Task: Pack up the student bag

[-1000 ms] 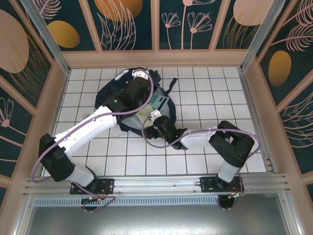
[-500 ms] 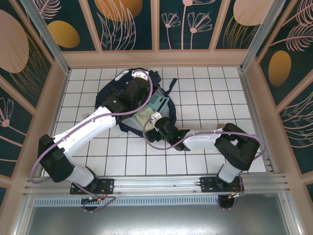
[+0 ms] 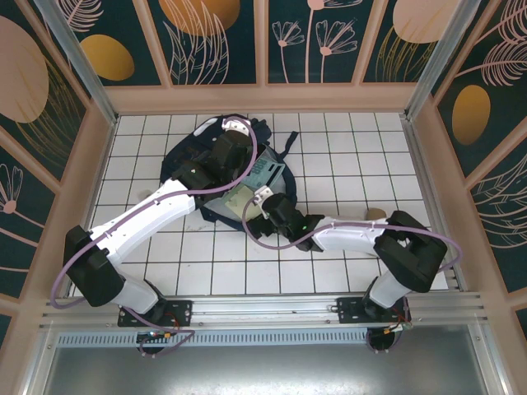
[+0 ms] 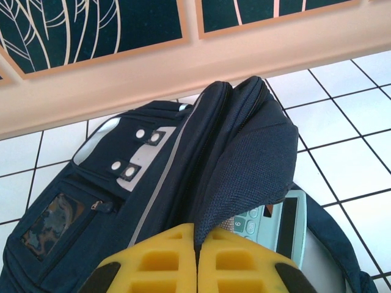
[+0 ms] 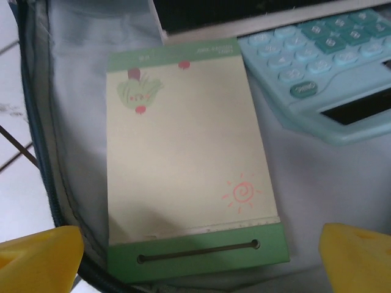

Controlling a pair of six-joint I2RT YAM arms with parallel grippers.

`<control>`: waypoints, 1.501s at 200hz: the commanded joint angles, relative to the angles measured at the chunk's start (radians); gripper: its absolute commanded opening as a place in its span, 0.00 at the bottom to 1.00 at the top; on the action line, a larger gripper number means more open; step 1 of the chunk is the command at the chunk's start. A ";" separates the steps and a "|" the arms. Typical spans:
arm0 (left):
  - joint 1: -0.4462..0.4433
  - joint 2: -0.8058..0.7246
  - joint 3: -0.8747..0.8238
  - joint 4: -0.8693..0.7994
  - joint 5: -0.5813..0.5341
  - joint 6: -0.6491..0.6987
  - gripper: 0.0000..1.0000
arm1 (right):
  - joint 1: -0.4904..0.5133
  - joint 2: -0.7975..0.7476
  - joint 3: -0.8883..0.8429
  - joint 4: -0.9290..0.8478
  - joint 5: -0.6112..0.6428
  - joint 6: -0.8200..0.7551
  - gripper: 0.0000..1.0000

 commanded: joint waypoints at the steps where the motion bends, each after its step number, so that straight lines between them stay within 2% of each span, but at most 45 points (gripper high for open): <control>1: 0.007 -0.032 0.005 0.091 -0.016 -0.015 0.00 | -0.025 -0.073 0.037 -0.020 -0.035 0.029 0.99; 26: 0.006 -0.029 -0.005 0.097 -0.005 -0.017 0.00 | -0.052 -0.145 0.023 -0.019 -0.010 0.075 0.99; 49: 0.006 -0.024 -0.020 0.098 0.016 -0.028 0.00 | -0.102 -0.220 -0.039 -0.016 0.021 0.181 0.99; 93: 0.006 -0.035 -0.065 0.116 0.062 -0.061 0.00 | -0.262 -0.418 -0.168 -0.145 0.116 0.419 0.99; 120: 0.007 -0.038 -0.095 0.134 0.077 -0.083 0.00 | -0.419 -0.557 -0.252 -0.248 0.128 0.570 0.99; 132: 0.007 -0.039 -0.103 0.141 0.088 -0.088 0.00 | -0.522 -0.604 -0.282 -0.293 0.115 0.618 0.99; 167: 0.007 -0.052 -0.112 0.148 0.094 -0.088 0.00 | -0.710 -0.689 -0.335 -0.358 0.071 0.632 0.99; 184: 0.007 -0.068 -0.131 0.164 0.100 -0.092 0.00 | -0.781 -0.695 -0.345 -0.385 0.081 0.643 0.99; 208: 0.007 -0.088 -0.157 0.178 0.109 -0.100 0.00 | -0.889 -0.695 -0.364 -0.392 0.016 0.665 0.99; 252: 0.007 -0.117 -0.182 0.195 0.106 -0.105 0.01 | -0.942 -0.675 -0.353 -0.554 0.073 0.769 0.99; 274: 0.006 -0.127 -0.178 0.200 0.119 -0.105 0.01 | -0.945 -0.627 -0.330 -0.609 0.046 0.780 0.99; 300: 0.006 -0.141 -0.186 0.208 0.126 -0.107 0.02 | -0.945 -0.574 -0.329 -0.589 0.012 0.739 0.99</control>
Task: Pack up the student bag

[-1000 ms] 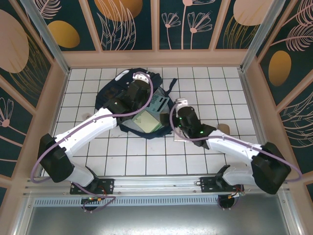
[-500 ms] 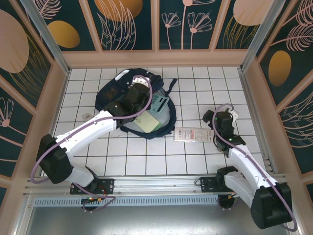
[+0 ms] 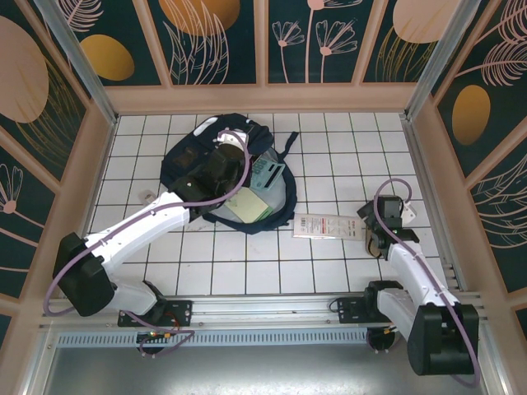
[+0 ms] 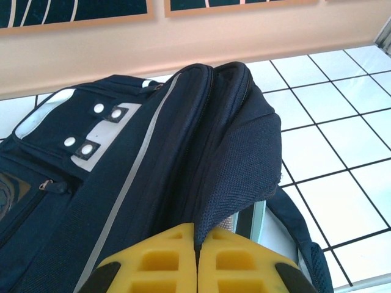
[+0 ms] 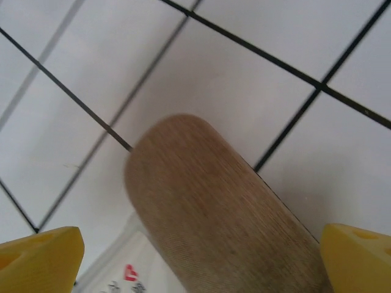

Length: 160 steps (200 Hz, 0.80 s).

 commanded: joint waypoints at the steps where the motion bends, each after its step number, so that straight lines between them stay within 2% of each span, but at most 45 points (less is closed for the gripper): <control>1: 0.006 -0.055 -0.003 0.077 -0.003 -0.020 0.02 | -0.006 0.038 0.022 -0.045 -0.031 -0.007 0.99; 49: 0.007 -0.035 -0.003 0.079 0.009 -0.021 0.03 | -0.003 0.087 0.012 0.040 -0.154 -0.097 0.97; 75: 0.007 -0.038 -0.004 0.081 0.016 -0.021 0.03 | -0.003 0.077 0.003 0.031 -0.136 -0.099 0.94; 94: 0.007 -0.040 -0.005 0.081 0.016 -0.021 0.04 | -0.003 0.075 -0.001 0.021 -0.115 -0.087 0.87; 124: 0.007 -0.045 -0.005 0.080 0.022 -0.023 0.05 | -0.003 0.050 -0.019 0.033 -0.108 -0.091 0.81; 142: 0.006 -0.044 -0.004 0.079 0.025 -0.024 0.05 | -0.005 0.053 -0.027 0.048 -0.115 -0.098 0.81; 160: 0.006 -0.042 -0.003 0.076 0.028 -0.027 0.05 | -0.006 0.087 -0.021 0.050 -0.126 -0.105 0.86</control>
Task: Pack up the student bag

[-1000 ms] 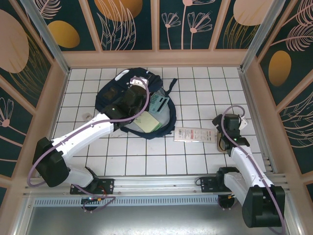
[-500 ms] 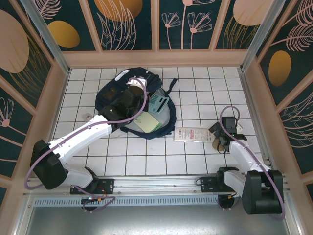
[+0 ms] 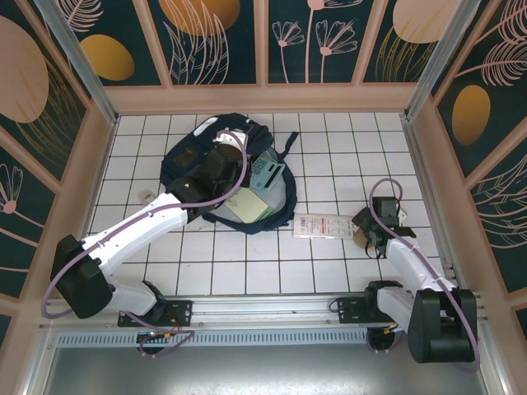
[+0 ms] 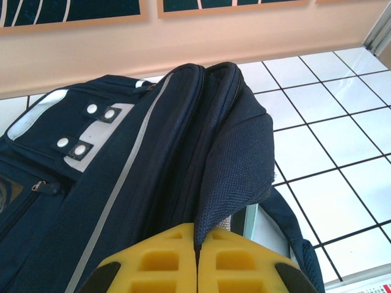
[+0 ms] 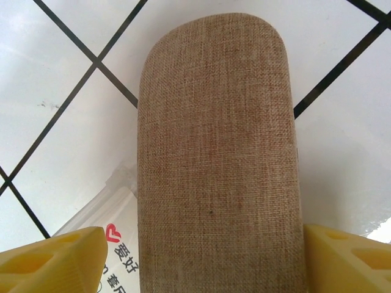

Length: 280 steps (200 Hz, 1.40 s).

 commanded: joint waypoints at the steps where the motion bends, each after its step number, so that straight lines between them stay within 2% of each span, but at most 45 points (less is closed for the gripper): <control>1: 0.006 -0.030 0.004 0.073 0.000 -0.026 0.05 | -0.005 0.024 -0.005 0.023 -0.006 -0.023 0.86; 27: 0.006 -0.034 0.000 0.076 0.009 -0.029 0.06 | -0.005 0.080 0.009 0.037 -0.035 -0.046 0.83; 38: 0.006 -0.036 -0.002 0.078 0.011 -0.031 0.06 | -0.004 0.098 0.016 0.042 -0.049 -0.057 0.68; 47: 0.007 -0.038 -0.005 0.081 0.011 -0.030 0.06 | -0.003 0.104 0.018 0.042 -0.052 -0.059 0.61; 68: 0.007 -0.038 -0.002 0.080 0.009 -0.030 0.06 | 0.006 0.074 0.017 0.025 -0.025 -0.050 0.61; 89: 0.008 -0.041 -0.003 0.080 0.010 -0.030 0.06 | 0.058 -0.006 0.028 -0.010 0.012 -0.046 0.61; 117: 0.007 -0.044 -0.006 0.085 0.001 -0.038 0.06 | 0.208 -0.087 0.090 -0.060 0.069 -0.030 0.61; 141: 0.006 -0.050 -0.006 0.099 -0.018 -0.049 0.06 | 0.326 -0.066 0.178 -0.036 0.068 0.004 0.61; 163: 0.007 -0.050 -0.001 0.107 -0.018 -0.059 0.06 | 0.445 0.027 0.270 0.045 0.062 0.040 0.61; 208: 0.007 -0.045 0.019 0.102 -0.038 -0.067 0.06 | 0.646 0.325 0.500 0.185 0.048 0.065 0.61; 239: 0.007 -0.066 0.019 0.116 -0.081 -0.072 0.06 | 0.708 0.529 0.655 0.248 0.027 0.055 0.62; 280: 0.006 -0.078 0.069 0.118 -0.116 -0.074 0.06 | 0.715 0.723 0.791 0.346 -0.045 0.111 0.62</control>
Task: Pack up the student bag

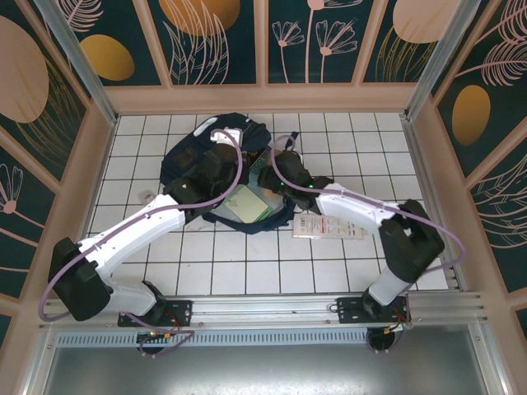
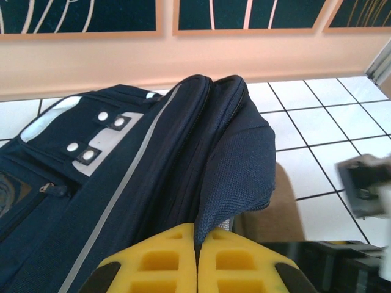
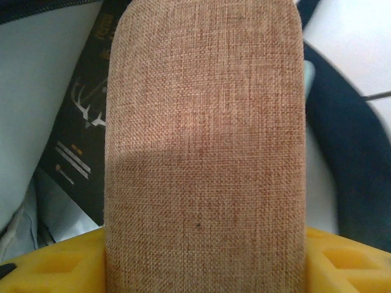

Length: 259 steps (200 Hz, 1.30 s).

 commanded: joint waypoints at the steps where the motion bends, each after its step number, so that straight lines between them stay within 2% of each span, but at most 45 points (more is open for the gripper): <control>1: 0.006 -0.053 0.077 0.091 -0.067 -0.023 0.06 | 0.003 0.077 0.083 0.109 -0.043 0.050 0.62; 37: 0.006 -0.020 0.154 0.079 -0.090 -0.007 0.05 | 0.010 0.201 0.171 0.176 -0.067 0.109 0.62; 91: 0.006 0.023 0.201 0.067 -0.035 -0.018 0.05 | -0.007 0.383 0.363 0.240 -0.104 0.167 0.64; 114: 0.008 0.025 0.203 0.054 -0.033 -0.018 0.05 | -0.007 0.438 0.442 0.255 -0.115 0.153 0.84; 120: 0.007 0.023 0.202 0.052 -0.037 -0.015 0.05 | -0.006 0.441 0.451 0.250 -0.134 0.149 0.96; 127: 0.007 0.022 0.201 0.048 -0.044 -0.013 0.05 | -0.006 0.435 0.447 0.256 -0.145 0.137 0.99; 193: 0.007 0.028 0.179 0.054 -0.074 0.001 0.05 | 0.006 0.279 0.251 0.281 -0.125 0.087 0.99; 259: 0.010 0.038 0.159 0.065 -0.090 -0.005 0.05 | 0.041 0.061 0.028 0.193 0.012 0.029 0.99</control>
